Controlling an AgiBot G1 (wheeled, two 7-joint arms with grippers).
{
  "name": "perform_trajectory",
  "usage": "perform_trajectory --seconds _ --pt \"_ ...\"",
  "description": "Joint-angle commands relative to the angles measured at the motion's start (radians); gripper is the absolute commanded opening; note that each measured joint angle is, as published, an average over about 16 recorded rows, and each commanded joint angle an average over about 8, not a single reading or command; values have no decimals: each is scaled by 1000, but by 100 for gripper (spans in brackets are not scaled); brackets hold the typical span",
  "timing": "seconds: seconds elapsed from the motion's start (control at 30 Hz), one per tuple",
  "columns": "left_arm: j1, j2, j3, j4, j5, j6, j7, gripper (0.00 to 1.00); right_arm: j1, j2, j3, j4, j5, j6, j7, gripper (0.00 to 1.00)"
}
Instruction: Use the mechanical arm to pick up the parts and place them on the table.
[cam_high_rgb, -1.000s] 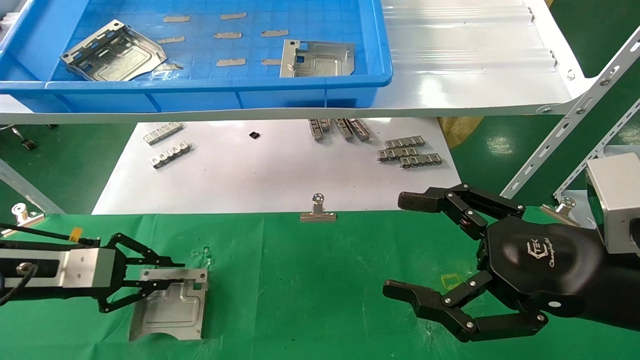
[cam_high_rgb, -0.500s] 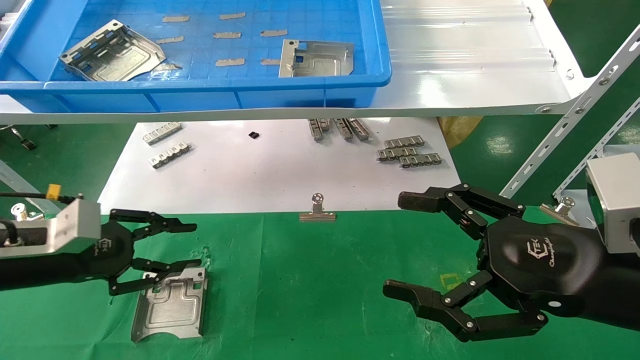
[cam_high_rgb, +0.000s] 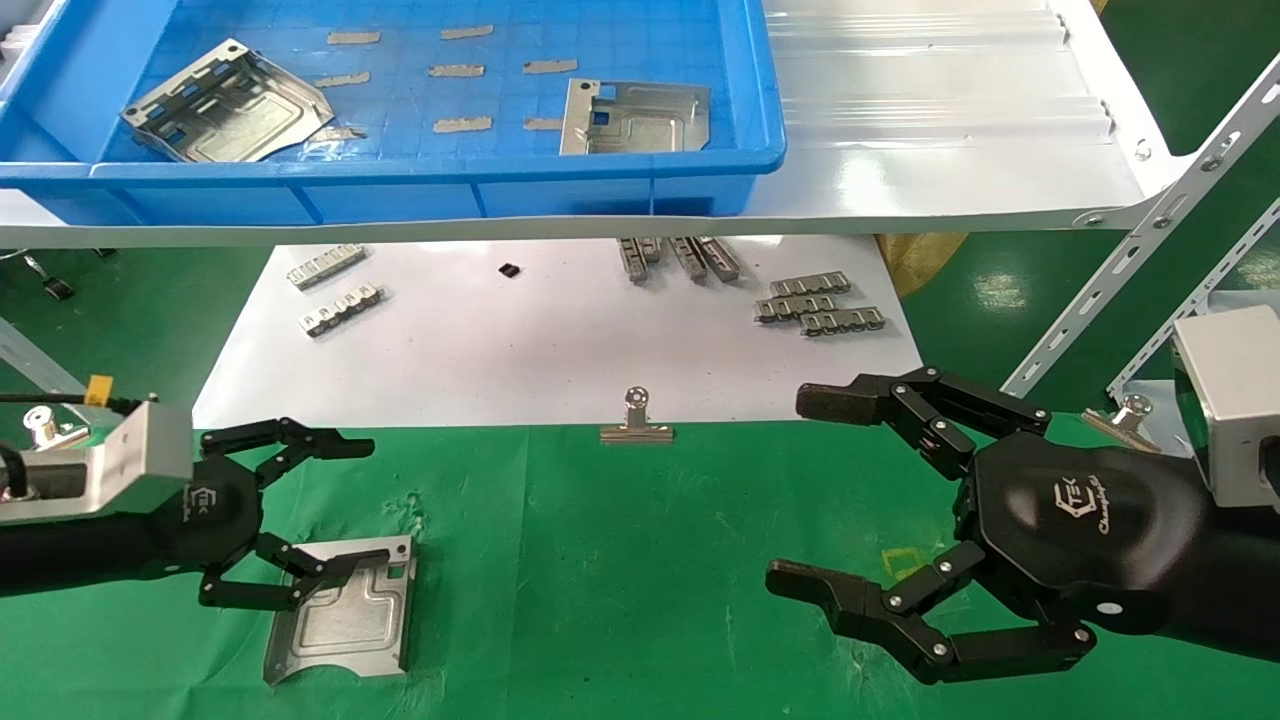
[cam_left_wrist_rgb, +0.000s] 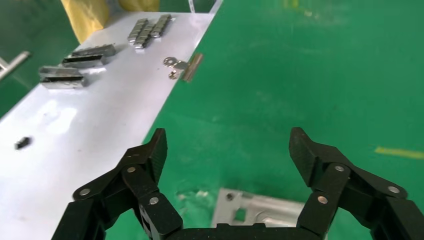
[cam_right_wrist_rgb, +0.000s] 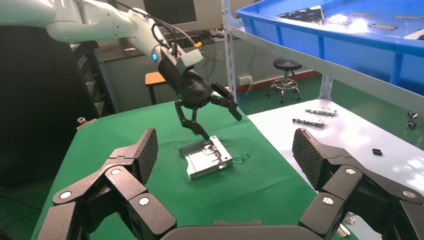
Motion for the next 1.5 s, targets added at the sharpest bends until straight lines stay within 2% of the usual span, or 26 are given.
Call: perform_trajectory --seconds 0.03,1.5 --pt "5 -1 -7 -10 -1 -1 -6 100 0 0 0 0 0 0 0 100" --pt "342 -91 -437 -703 -114 -78 -537 100 0 0 0 0 0 0 0 100"
